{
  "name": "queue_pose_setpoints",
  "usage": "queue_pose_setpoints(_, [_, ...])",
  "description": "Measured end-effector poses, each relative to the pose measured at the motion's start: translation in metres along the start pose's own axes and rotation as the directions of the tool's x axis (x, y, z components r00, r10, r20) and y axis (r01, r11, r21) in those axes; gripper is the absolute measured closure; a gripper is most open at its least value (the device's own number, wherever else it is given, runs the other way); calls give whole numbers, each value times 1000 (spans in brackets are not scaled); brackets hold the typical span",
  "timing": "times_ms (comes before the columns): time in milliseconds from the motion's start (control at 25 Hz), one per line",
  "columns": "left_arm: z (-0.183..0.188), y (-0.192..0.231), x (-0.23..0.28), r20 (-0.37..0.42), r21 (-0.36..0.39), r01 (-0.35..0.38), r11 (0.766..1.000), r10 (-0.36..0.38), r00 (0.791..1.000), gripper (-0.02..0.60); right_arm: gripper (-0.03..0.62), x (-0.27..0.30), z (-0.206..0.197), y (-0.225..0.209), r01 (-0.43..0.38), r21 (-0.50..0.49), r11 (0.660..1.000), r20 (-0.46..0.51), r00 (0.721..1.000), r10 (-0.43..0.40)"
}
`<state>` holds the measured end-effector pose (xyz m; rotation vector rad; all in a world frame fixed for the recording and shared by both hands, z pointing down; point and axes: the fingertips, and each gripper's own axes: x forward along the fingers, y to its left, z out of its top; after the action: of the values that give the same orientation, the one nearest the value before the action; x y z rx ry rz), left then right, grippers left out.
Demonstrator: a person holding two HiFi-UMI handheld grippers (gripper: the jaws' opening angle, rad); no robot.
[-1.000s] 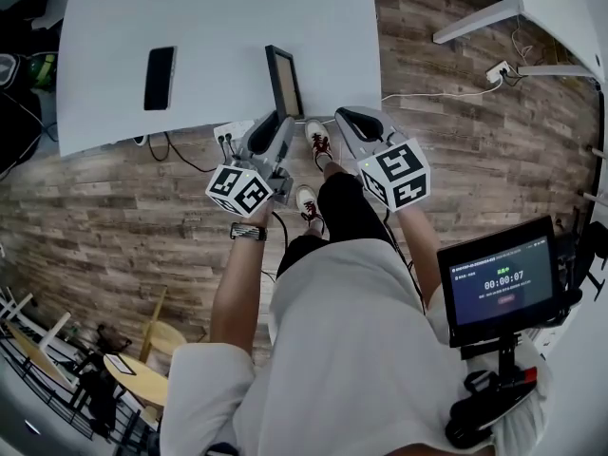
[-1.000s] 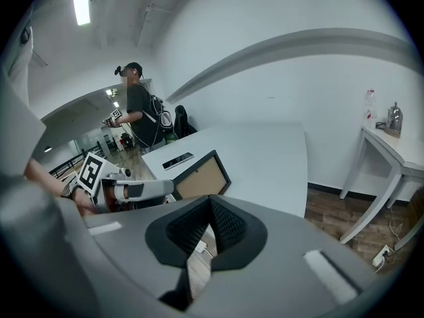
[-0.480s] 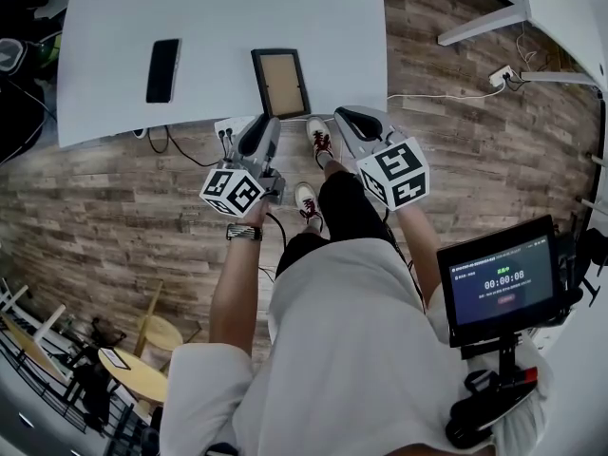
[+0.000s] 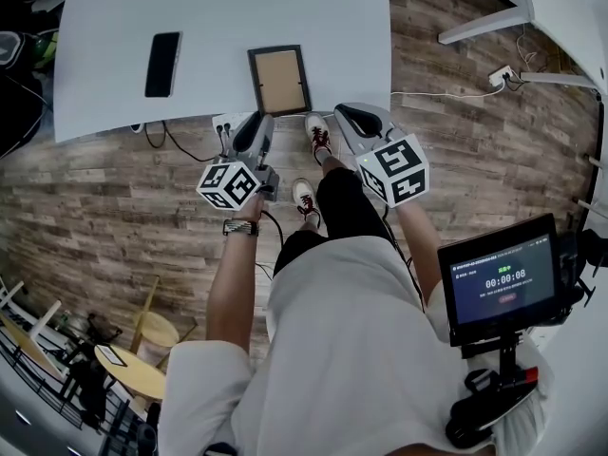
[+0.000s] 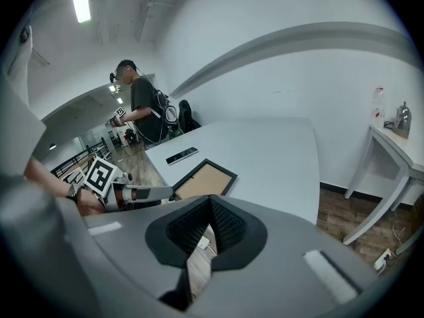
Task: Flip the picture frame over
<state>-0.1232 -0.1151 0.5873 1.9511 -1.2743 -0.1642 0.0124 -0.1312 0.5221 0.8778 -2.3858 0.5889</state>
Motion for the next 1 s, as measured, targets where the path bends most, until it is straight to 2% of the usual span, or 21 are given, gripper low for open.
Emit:
queue_pose_setpoints(560, [-13,21,0,-83,36,-94,995,97,992,468,591,2,0,-1,3,0,1000,-7,1000,-3])
queue_pose_setpoints(800, [-12,22,-1,-77,39,-110,993,112,991,469,591,1,-3,-1,3,4,1000,-10,1000,-3])
queue_pose_setpoints(1000, [-7,27,-2,-80,70,-132,989,138,987,469,591,3,1,-1,4,4,1000,-3,1000,-4])
